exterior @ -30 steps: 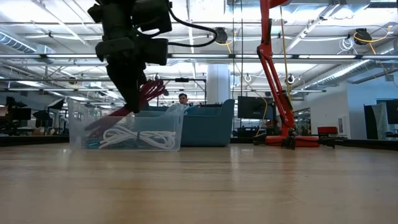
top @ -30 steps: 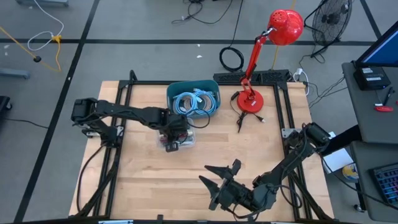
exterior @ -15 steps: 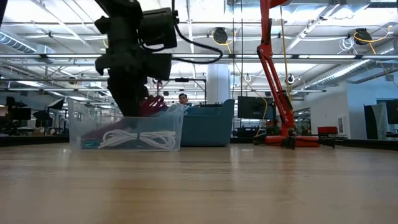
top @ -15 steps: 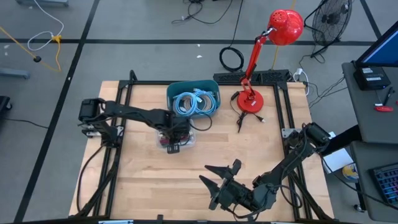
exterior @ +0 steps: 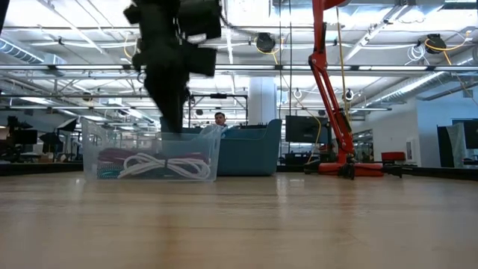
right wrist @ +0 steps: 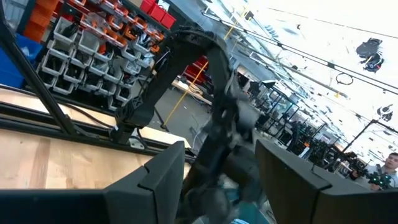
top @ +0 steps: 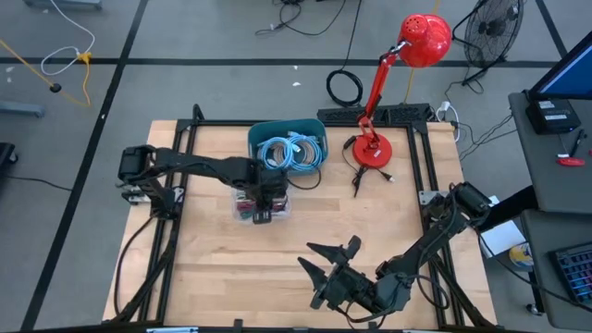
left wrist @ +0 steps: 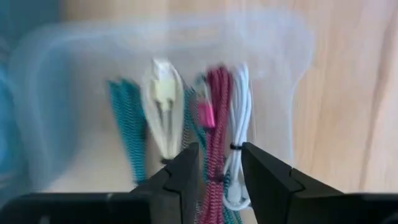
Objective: Pick & Place USB Port
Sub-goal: Adjust the bins
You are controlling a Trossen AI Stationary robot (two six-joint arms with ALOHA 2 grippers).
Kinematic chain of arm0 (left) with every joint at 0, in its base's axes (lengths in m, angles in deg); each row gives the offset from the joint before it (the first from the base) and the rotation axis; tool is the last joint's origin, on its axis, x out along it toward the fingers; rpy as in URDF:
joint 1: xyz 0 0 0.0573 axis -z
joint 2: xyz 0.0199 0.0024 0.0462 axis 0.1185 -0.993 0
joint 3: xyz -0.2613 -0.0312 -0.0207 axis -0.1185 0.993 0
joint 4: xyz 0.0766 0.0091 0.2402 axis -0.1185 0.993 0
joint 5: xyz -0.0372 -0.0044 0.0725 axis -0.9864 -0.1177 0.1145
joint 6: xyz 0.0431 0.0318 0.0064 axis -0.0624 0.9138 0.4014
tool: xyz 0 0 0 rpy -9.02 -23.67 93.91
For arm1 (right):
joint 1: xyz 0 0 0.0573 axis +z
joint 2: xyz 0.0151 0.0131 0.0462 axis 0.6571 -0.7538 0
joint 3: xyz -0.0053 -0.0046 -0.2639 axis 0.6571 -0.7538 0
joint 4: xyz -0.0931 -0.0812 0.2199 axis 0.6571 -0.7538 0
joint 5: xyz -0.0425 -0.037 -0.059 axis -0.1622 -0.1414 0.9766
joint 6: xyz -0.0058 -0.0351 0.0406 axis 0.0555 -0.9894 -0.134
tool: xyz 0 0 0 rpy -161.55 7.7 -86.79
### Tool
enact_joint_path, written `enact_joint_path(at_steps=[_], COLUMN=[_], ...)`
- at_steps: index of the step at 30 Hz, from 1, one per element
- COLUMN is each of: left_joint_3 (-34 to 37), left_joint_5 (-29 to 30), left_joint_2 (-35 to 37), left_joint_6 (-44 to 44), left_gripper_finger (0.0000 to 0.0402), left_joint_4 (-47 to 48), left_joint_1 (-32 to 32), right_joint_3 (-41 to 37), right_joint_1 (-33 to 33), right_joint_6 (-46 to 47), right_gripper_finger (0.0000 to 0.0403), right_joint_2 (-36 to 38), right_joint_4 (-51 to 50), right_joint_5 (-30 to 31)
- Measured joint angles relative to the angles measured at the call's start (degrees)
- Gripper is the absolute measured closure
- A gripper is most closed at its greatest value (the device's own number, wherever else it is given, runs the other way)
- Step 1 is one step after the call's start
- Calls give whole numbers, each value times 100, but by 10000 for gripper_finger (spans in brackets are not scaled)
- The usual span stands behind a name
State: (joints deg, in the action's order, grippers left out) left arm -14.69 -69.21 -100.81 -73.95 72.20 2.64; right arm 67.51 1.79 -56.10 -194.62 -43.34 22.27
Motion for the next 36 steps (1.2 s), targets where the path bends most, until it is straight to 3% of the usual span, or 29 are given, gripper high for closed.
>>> enact_joint_path(at_steps=[7,13,18,20,26,31,36], left_joint_3=[-1148,-1302,-863,-580,483,1311,1806], left_joint_5=[500,687,1121,1143,1025,745,640], left_joint_2=[588,1245,1597,1696,1704,1702,1703], left_joint_6=[-84,-1155,-3311,-3736,-4794,-4991,-4952], left_gripper_finger=[276,303,384,394,342,302,319], left_joint_4=[932,1698,2258,2357,2753,2520,1670], left_joint_1=[98,302,585,726,1004,1258,1421], right_joint_3=[0,0,-1,-2,-1,0,-2], right_joint_1=[7,42,70,72,72,72,72], right_joint_6=[0,-44,-43,-41,8,19,18], right_gripper_finger=[211,216,217,217,218,218,218], right_joint_2=[0,2,2,2,4,4,4], right_joint_4=[2,2,81,131,161,151,146], right_joint_5=[82,477,561,559,510,402,401])
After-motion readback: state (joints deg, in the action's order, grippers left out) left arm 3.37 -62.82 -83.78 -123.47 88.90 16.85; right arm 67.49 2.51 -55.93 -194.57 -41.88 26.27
